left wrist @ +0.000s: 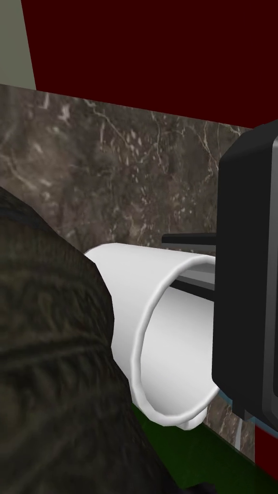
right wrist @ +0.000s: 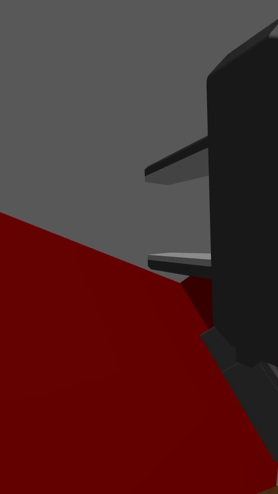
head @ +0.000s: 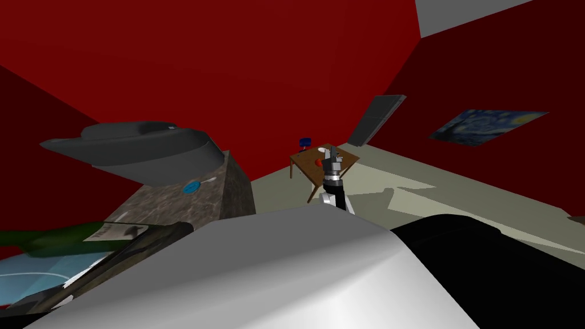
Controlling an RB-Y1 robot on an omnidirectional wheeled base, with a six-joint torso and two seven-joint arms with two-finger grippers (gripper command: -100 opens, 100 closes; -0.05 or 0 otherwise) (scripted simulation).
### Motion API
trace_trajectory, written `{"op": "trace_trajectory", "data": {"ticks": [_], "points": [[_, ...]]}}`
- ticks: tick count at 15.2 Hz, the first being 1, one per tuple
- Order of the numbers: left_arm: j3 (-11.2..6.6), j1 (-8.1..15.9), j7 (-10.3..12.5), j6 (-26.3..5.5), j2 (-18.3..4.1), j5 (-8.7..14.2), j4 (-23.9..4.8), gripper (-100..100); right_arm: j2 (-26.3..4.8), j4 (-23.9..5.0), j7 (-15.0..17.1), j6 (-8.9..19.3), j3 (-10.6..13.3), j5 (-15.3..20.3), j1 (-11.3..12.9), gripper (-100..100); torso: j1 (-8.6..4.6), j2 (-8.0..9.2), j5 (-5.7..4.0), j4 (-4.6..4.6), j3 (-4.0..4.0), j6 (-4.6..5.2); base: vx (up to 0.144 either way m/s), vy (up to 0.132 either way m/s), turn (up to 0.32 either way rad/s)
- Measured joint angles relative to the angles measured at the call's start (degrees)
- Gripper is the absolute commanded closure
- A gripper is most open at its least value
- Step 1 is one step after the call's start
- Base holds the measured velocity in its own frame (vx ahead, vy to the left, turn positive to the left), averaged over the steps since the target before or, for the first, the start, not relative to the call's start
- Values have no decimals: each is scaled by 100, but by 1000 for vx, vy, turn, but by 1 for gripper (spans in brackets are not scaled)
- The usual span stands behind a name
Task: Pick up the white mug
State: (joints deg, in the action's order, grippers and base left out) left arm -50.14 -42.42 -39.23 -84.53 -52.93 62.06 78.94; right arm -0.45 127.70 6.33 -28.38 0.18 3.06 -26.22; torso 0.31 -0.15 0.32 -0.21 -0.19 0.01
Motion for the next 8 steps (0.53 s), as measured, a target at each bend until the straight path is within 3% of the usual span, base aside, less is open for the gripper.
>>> {"op": "trace_trajectory", "data": {"ticks": [8], "points": [[217, -141, 755, -85, -113, 116, 632, 100, 0, 0, 0, 0, 0, 0, 0, 0, -10, 8, -6, 6, 8, 3, -46, 36, -14]]}}
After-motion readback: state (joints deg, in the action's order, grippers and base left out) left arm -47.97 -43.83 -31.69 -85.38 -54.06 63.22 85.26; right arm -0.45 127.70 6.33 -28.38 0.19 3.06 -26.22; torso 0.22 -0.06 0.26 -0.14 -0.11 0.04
